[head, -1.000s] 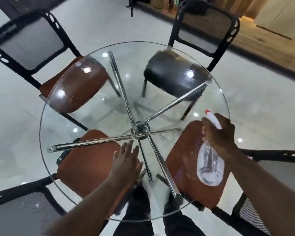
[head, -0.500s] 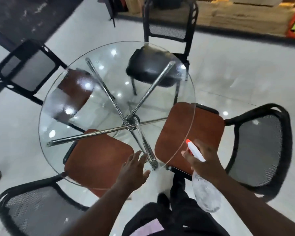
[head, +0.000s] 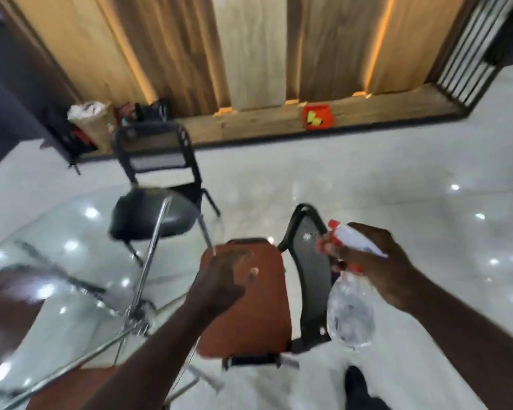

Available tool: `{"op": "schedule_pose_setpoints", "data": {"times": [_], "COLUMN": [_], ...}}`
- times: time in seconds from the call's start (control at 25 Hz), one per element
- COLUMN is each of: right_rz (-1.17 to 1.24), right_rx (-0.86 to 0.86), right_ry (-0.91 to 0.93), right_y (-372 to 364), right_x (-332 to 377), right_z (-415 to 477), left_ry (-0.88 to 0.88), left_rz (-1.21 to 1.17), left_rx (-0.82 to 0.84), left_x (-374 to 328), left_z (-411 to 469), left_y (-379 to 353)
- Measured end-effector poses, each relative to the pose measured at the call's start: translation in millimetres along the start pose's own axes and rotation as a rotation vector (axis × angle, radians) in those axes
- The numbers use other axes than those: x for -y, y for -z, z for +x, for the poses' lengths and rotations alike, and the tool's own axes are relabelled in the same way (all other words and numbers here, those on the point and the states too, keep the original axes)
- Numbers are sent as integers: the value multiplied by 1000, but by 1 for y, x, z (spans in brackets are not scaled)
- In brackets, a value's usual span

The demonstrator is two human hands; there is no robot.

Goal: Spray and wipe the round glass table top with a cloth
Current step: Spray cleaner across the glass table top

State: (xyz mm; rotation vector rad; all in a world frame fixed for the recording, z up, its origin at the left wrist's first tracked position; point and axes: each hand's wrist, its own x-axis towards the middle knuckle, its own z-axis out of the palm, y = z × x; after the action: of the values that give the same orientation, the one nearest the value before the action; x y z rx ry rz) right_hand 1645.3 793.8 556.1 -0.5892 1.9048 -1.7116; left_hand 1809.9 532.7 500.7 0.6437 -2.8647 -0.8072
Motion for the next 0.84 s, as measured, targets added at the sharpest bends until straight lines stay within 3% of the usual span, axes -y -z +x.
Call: {"op": "schedule_pose_setpoints", "data": {"times": [0.16, 0.32, 0.48, 0.64, 0.76, 0.84], "right_rz": [273, 143, -27, -192, -441, -450], "right_rx": [-100, -252, -321, -374, -443, -415], "right_ry": [82, 139, 177, 320, 427, 425], "right_y": [150, 306, 417, 487, 518, 541], "right_x": [54, 66, 83, 98, 93, 82], "right_z": [42, 102, 163, 229, 291, 348], "left_ry": [-236, -340, -360, -391, -345, -337], "left_rz": [65, 87, 8, 80, 47, 23], "left_rx": [-94, -74, -126, -120, -145, -189], "left_x": [-120, -250, -336, -385, -388, -386], "left_z": [113, 233, 318, 407, 470, 526], "left_y": [-10, -36, -45, -59, -76, -91]}}
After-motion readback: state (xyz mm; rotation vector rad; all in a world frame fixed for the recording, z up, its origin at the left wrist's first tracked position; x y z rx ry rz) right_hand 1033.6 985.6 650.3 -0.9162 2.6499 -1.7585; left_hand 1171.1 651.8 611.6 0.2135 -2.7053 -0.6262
